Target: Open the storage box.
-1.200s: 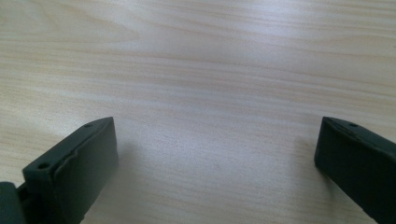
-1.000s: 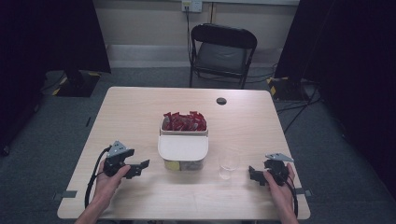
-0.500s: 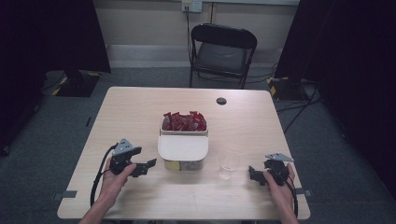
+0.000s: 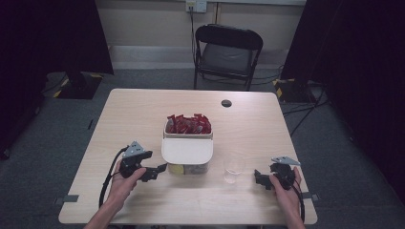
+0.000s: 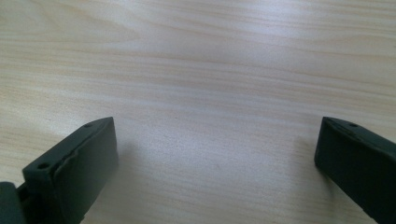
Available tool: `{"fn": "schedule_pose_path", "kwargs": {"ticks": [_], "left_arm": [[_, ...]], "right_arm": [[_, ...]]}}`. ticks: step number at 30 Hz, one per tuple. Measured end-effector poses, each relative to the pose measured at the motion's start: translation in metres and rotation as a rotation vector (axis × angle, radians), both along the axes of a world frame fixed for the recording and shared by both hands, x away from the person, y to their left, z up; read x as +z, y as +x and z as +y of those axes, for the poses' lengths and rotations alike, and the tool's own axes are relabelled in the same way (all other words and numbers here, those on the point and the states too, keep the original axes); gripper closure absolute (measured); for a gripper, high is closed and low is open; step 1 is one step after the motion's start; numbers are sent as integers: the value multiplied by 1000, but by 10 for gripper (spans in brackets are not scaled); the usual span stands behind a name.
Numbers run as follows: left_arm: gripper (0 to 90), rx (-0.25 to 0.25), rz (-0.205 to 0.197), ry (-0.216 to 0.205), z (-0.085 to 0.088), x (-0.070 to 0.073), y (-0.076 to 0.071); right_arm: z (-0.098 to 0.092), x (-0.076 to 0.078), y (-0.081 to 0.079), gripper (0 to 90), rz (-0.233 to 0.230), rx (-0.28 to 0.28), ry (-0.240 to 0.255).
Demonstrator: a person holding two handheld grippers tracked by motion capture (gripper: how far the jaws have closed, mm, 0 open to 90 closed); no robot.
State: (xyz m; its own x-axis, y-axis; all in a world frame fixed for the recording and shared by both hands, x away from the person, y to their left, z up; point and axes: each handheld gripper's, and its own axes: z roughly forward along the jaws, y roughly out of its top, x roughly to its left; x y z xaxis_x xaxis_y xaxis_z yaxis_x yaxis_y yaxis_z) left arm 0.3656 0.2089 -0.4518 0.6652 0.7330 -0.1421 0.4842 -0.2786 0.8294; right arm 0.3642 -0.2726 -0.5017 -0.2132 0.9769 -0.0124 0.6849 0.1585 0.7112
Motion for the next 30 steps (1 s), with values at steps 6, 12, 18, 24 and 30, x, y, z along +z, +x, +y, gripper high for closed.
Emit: {"fn": "schedule_pose_path", "kwargs": {"ticks": [6, 12, 18, 24, 30], "left_arm": [[156, -40, 2, -4, -9, 6, 6], [165, -54, 5, -18, -13, 8, 6], [175, -59, -15, -49, -14, 10, 5], [175, -67, -7, -69, -14, 11, 6], [179, -64, -11, -76, -13, 14, 6]], "right_arm": [[0, 0, 0, 0, 0, 2, -1], [0, 0, 0, 0, 1, 3, 0], [0, 0, 0, 0, 0, 3, 0], [0, 0, 0, 0, 1, 3, 0], [0, 0, 0, 0, 0, 6, 0]]}}
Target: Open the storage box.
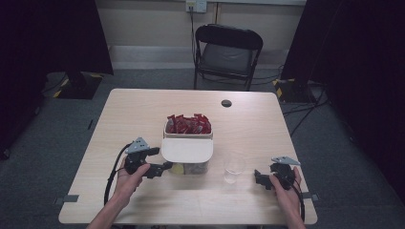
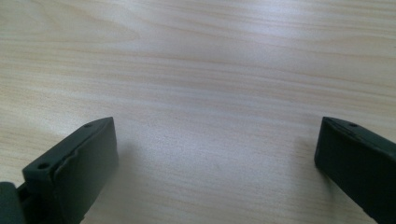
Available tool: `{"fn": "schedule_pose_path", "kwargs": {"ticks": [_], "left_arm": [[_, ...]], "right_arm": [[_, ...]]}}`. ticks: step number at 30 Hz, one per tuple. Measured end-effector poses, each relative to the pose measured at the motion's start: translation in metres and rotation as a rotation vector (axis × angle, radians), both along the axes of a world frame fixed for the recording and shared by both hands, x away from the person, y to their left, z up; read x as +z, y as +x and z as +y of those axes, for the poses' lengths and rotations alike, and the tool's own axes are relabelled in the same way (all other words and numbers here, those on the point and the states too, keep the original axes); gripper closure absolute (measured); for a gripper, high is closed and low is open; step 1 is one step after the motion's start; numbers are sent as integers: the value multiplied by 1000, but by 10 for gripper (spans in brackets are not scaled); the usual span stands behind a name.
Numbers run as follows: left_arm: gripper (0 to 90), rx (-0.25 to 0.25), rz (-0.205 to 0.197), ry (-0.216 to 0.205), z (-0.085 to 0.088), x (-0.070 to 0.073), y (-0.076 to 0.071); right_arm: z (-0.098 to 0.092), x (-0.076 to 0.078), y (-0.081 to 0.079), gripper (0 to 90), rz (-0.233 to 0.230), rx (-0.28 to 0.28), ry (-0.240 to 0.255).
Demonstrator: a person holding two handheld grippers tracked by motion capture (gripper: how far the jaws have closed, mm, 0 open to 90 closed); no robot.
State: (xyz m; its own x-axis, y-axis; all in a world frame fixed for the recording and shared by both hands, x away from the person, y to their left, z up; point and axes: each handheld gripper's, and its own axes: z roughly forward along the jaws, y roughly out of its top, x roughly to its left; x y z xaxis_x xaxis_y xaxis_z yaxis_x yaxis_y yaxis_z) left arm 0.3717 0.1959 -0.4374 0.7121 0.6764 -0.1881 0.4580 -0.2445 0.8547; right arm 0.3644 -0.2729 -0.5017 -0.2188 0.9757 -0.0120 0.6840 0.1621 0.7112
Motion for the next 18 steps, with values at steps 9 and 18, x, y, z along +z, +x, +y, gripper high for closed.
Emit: {"fn": "schedule_pose_path", "kwargs": {"ticks": [9, 18], "left_arm": [[168, -3, -28, 25, 1, 10, 3], [166, -7, -38, 26, 4, 21, 7]], "right_arm": [[0, 0, 0, 0, 0, 0, 0], [0, 0, 0, 0, 0, 0, 0]]}}
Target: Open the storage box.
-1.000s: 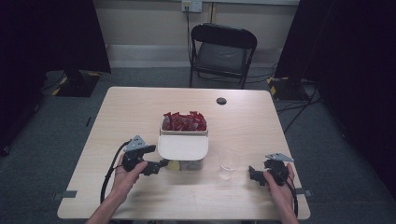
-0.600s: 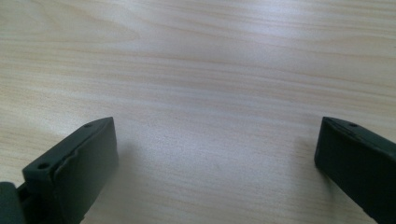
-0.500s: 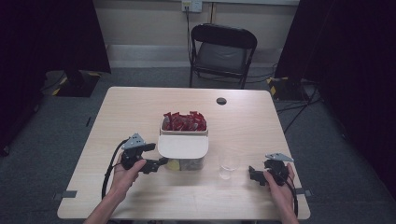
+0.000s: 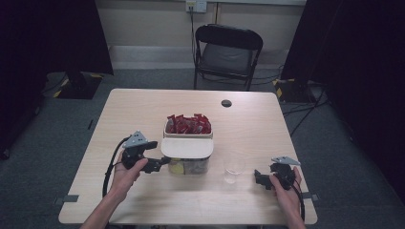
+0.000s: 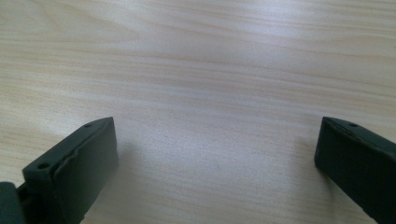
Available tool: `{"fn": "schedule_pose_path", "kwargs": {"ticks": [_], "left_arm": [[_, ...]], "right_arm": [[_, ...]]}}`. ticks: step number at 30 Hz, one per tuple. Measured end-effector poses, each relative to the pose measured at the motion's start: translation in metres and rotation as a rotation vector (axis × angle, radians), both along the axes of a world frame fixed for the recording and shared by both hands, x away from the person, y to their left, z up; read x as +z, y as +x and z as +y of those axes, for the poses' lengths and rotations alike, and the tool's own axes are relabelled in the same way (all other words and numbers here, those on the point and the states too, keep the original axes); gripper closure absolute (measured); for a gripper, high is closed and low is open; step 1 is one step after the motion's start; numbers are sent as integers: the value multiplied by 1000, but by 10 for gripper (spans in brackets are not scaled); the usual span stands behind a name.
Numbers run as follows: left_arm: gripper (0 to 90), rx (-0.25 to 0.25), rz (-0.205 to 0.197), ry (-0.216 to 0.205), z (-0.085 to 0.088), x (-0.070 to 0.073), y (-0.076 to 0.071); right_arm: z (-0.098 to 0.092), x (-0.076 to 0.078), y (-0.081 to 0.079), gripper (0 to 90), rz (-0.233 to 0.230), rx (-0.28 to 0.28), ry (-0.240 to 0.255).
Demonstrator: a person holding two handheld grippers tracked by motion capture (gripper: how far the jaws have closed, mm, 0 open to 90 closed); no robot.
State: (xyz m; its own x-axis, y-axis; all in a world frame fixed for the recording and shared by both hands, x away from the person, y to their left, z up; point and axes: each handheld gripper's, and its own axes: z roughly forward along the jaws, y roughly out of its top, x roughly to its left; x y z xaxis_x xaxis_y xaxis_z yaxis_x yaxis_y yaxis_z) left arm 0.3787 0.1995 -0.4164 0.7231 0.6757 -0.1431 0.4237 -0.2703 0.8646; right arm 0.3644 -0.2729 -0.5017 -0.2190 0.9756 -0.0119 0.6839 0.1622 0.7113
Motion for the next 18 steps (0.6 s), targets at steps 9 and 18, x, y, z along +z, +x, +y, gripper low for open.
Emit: {"fn": "schedule_pose_path", "kwargs": {"ticks": [9, 18], "left_arm": [[162, 37, 12, -10, 4, 2, 8], [167, 30, 16, 0, 7, 9, 15]], "right_arm": [[0, 0, 0, 0, 0, 0, 0], [0, 0, 0, 0, 0, 0, 0]]}}
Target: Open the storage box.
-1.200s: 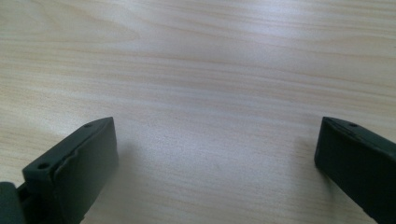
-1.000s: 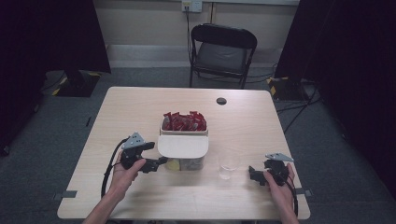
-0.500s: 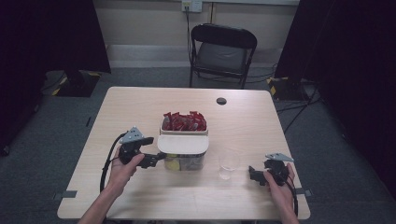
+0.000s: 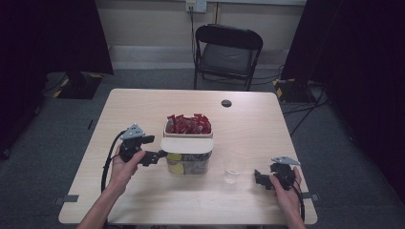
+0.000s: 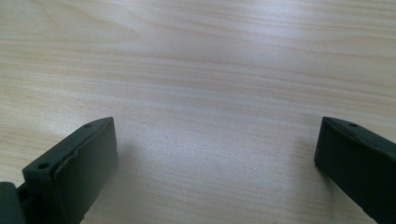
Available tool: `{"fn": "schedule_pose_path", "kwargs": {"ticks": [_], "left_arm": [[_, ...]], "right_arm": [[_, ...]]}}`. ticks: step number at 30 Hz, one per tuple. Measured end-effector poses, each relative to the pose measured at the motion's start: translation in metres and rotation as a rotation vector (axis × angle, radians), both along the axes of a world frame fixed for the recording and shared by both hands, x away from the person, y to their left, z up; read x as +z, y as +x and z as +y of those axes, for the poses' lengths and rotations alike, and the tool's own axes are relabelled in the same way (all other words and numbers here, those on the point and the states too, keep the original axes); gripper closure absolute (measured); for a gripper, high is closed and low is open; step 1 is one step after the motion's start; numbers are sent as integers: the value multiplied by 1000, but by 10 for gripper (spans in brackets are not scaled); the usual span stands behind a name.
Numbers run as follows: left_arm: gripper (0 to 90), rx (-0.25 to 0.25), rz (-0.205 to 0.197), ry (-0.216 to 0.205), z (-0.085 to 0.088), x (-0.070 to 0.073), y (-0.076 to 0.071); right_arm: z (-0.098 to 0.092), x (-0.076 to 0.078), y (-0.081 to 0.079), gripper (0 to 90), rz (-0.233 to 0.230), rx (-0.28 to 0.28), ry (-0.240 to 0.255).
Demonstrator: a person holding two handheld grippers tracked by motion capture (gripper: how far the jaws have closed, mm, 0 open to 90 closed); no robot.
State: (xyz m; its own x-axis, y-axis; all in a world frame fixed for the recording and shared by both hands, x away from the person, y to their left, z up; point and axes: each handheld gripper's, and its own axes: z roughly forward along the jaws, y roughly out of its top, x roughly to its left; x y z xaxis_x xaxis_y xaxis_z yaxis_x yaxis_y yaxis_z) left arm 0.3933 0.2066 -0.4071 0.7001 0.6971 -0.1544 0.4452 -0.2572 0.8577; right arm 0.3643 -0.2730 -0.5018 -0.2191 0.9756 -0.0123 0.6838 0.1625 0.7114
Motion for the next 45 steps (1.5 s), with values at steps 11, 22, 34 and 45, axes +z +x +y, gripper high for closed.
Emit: {"fn": "schedule_pose_path", "kwargs": {"ticks": [11, 22, 34, 45], "left_arm": [[156, -12, -1, -22, 0, 5, 12], [156, -10, 12, -26, -2, 4, 21], [155, -22, -4, -18, -6, 9, 28], [151, -6, 17, -31, -5, 7, 32]], "right_arm": [[0, 0, 0, 0, 0, 0, 0], [0, 0, 0, 0, 0, 0, 0], [0, 0, 0, 0, 0, 0, 0], [0, 0, 0, 0, 0, 0, 0]]}}
